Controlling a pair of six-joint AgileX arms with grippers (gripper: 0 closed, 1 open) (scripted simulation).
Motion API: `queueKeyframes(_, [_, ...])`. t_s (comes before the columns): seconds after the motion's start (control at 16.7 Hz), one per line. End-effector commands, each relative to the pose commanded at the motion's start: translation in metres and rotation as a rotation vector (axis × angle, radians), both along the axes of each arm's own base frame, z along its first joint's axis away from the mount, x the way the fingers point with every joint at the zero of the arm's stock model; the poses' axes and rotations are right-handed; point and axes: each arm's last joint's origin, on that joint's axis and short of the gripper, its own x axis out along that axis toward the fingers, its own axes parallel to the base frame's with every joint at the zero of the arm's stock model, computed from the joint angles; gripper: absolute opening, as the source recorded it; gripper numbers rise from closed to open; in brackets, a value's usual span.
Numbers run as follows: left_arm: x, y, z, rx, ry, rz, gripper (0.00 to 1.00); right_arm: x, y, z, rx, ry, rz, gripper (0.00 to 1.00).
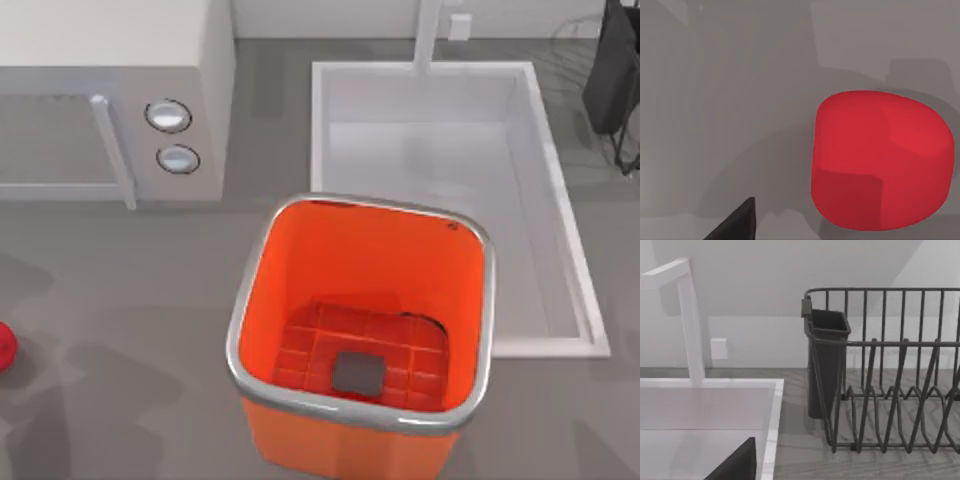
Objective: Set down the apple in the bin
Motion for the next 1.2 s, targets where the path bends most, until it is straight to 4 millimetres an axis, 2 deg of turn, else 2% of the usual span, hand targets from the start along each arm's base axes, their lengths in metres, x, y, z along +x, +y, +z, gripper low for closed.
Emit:
queueKeyframes(0.18, [0.000, -0.001, -0.001, 0.002, -0.001, -0.002, 1.00, 0.000, 0.000, 0.000, 0.000, 0.000, 0.000, 1.00])
queueKeyframes(0.3, [0.004, -0.003, -0.008, -0.001, 0.004, -0.001, 1.00, 0.000, 0.000, 0.000, 0.000, 0.000, 0.000, 1.00])
queueKeyframes(0.72, [0.024, -0.017, -0.057, 0.002, -0.005, 0.000, 1.00, 0.000, 0.000, 0.000, 0.000, 0.000, 0.000, 1.00])
queueKeyframes(1.02, [0.025, -0.019, -0.062, 0.000, 0.000, 0.000, 1.00, 0.000, 0.000, 0.000, 0.000, 0.000, 0.000, 1.00])
queueKeyframes(1.2, [0.025, -0.019, -0.062, 0.000, 0.000, 0.000, 0.77, 0.000, 0.000, 0.000, 0.000, 0.000, 0.000, 1.00])
